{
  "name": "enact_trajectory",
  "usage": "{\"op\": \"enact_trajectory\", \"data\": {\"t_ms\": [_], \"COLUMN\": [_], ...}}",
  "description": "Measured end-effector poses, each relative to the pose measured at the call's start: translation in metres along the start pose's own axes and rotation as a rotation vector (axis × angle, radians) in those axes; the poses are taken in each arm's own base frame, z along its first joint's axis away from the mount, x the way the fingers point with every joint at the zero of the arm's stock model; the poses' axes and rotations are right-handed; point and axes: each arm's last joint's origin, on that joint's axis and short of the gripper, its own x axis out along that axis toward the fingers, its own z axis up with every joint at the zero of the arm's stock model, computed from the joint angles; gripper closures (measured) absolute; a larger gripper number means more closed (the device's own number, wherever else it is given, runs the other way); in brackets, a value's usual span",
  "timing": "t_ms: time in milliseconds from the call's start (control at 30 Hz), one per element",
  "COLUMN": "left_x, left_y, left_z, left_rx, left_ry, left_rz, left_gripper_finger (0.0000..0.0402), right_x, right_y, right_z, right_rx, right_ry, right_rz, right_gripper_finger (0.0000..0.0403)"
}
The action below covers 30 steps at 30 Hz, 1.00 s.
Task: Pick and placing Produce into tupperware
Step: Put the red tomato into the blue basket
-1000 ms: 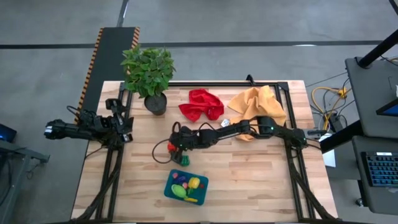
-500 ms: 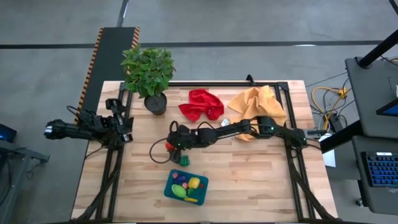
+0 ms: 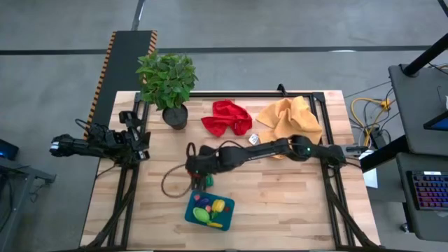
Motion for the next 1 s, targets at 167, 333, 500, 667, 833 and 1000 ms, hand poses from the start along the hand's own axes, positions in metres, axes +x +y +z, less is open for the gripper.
{"op": "enact_trajectory", "data": {"t_ms": [167,333,500,667,833,1000], "left_x": [0.0,0.0,0.0,0.0,0.0,0.0], "left_y": [-0.001,-0.002,-0.002,-0.003,-0.002,-0.002], "left_z": [-0.002,-0.003,-0.005,-0.005,-0.005,-0.005], "left_rx": [-0.005,-0.003,0.0,-0.001,-0.001,-0.001], "left_ry": [0.016,0.028,0.046,0.046,0.046,0.045], "left_rz": [-0.008,-0.015,-0.024,-0.024,-0.024,-0.023], "left_gripper_finger": [0.0202,0.0202,0.0202,0.0202,0.0202,0.0202], "right_x": [-0.036,-0.056,-0.068,-0.073,-0.064,-0.055], "right_y": [0.037,0.085,0.124,0.138,0.139,0.139], "right_z": [-0.003,-0.02,-0.04,-0.053,-0.068,-0.079], "right_rx": [0.046,0.096,0.115,0.078,0.082,0.136], "right_ry": [0.087,0.083,0.084,0.082,0.149,0.217], "right_rz": [0.012,0.067,0.079,0.028,-0.002,0.013], "right_gripper_finger": [0.0157,0.0157,0.0157,0.0157,0.0157,0.0157]}}
